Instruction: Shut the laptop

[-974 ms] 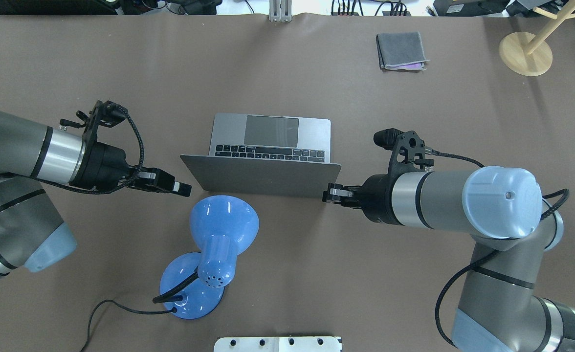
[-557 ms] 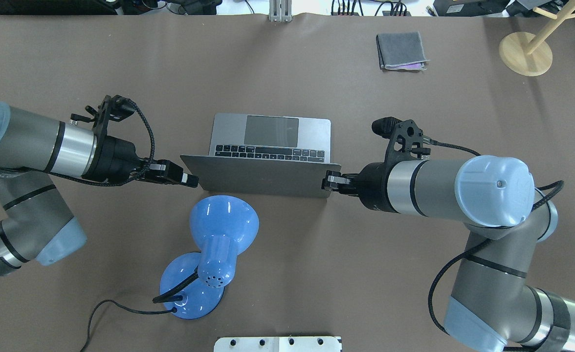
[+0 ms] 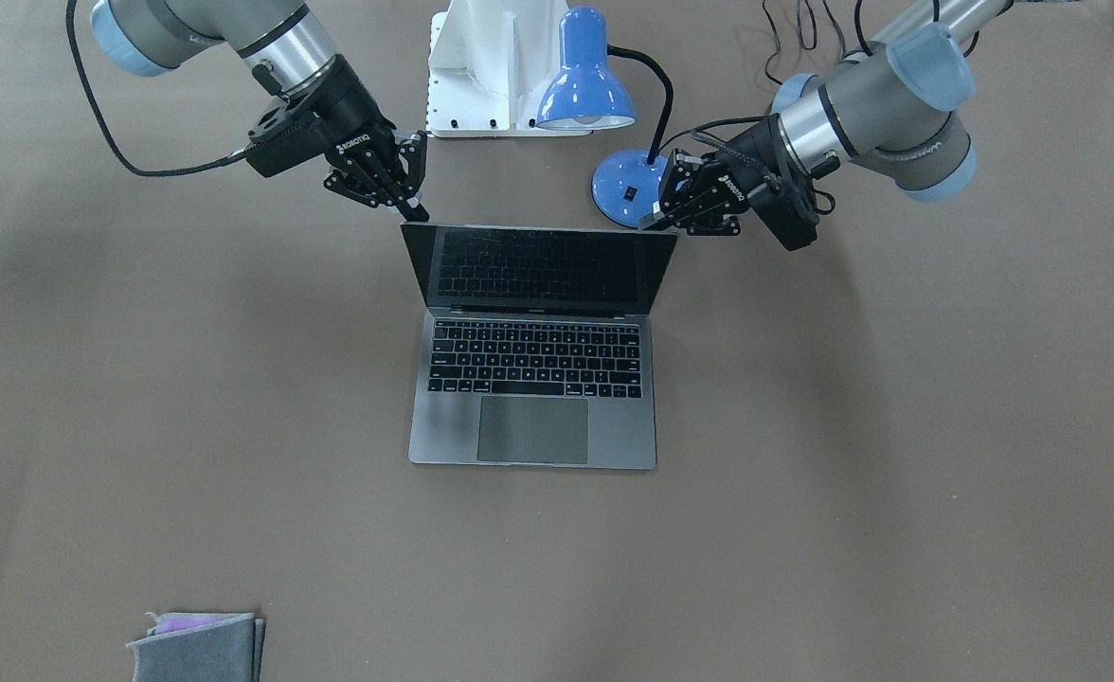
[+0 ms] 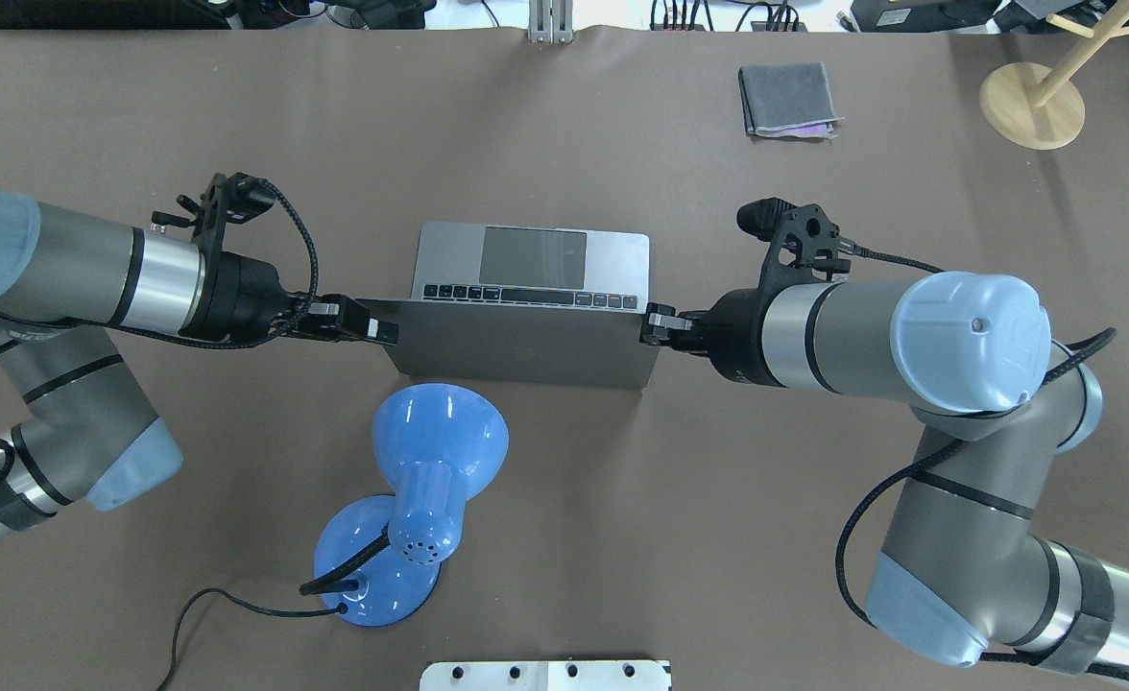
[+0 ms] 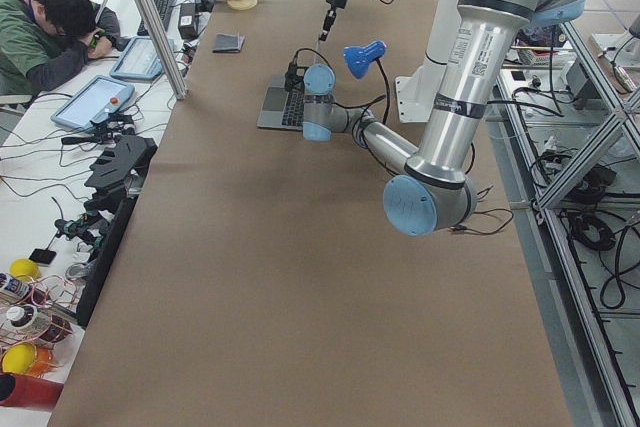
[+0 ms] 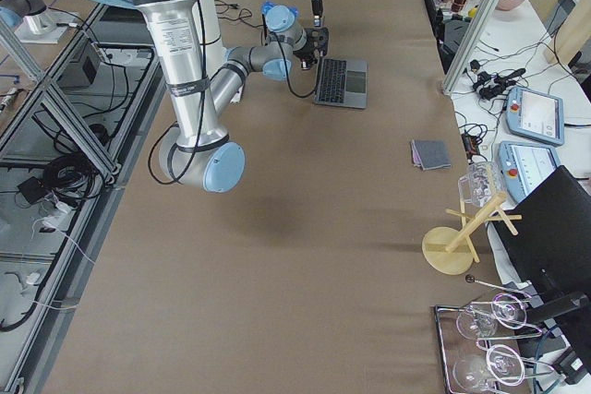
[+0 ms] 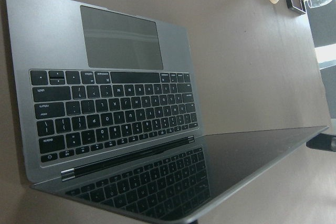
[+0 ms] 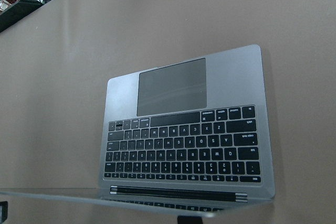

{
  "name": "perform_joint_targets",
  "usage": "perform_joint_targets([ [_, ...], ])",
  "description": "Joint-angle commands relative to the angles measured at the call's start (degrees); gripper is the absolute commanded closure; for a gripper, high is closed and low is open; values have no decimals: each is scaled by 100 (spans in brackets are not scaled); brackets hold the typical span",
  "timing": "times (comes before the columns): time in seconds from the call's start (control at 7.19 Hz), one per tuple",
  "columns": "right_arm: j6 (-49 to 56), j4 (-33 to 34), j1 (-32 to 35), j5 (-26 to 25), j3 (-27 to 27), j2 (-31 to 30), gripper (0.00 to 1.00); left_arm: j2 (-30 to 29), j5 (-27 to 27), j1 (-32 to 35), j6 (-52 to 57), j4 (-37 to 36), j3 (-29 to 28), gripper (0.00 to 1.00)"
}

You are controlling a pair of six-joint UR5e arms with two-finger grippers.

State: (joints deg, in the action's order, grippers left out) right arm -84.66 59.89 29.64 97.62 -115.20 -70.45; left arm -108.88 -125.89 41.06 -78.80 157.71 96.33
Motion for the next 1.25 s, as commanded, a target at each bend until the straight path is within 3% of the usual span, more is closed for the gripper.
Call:
perform_joint_targets([
  [0.0, 2, 14, 111, 3, 198, 163, 100, -194, 117, 33, 13, -4, -113, 100],
  [0.83, 107, -12, 533, 21, 1252, 786, 100, -370, 994, 121, 268, 5, -561, 100],
  [1.11, 116, -12, 630, 29, 1604, 972, 100, -702, 1284, 121, 268, 5, -1025, 100],
])
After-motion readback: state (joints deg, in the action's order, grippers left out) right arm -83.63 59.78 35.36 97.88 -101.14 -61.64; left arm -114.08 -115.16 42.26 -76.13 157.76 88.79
